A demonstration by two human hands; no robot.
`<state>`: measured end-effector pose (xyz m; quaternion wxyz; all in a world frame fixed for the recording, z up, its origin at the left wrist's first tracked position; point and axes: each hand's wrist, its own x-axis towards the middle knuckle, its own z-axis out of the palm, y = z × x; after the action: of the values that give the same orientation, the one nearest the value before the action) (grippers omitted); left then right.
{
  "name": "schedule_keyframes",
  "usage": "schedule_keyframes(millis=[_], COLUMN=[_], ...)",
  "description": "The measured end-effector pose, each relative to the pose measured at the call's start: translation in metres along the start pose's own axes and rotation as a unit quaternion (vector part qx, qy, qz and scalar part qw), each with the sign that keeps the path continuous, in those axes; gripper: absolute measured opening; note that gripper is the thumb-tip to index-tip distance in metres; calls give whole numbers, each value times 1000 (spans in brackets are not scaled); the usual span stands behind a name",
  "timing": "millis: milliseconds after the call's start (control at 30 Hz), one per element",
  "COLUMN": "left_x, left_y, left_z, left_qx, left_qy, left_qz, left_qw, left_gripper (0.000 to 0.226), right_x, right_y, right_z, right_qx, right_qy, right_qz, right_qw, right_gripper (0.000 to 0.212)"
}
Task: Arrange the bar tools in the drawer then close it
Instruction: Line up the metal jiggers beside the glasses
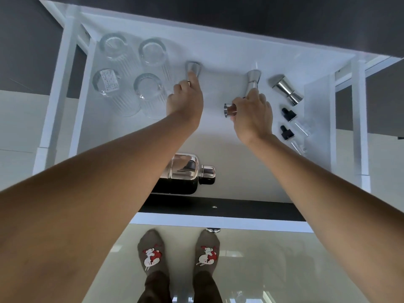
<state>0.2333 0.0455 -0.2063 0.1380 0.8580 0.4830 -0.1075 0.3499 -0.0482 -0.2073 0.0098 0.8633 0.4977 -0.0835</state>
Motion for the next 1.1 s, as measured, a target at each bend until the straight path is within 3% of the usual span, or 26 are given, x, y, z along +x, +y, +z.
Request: schedule_keyframes(millis=[133, 233, 333, 467, 800, 867, 1000, 1100], left_x=[4, 8, 16, 24, 22, 22, 26, 30], left_y=[1, -3, -7, -11, -9, -11, -5, -4], left_z=[4, 0, -9, -13, -19, -17, -14, -12], left_qx=[-22, -17, -4, 25, 141, 78, -189, -262], left_qy=[44, 24, -4, 24, 92, 108, 101, 99], left_qz=[11, 86, 130, 148, 203, 200, 94, 31], left_qw=[999, 996, 991, 988, 965, 971, 972, 960], left_gripper=[77, 87, 60, 39, 37, 33, 27, 24], right_x=[-11, -14, -9, 5, 31, 34, 39, 43], right_y=[9, 15, 14, 9, 4, 4, 6, 7], right_z=[-6, -14, -26, -35, -22, -20, -17, -16], right_qx=[50, 138, 261, 360, 353, 336, 319, 321], right_qy=[-17, 0, 43, 79, 51, 47, 44, 29], right_qz=[6, 32, 78, 117, 124, 121, 117, 108], right_qw=[999, 990, 961, 922, 926, 933, 940, 940], right_gripper=[23, 26, 28, 22, 15, 17, 20, 16])
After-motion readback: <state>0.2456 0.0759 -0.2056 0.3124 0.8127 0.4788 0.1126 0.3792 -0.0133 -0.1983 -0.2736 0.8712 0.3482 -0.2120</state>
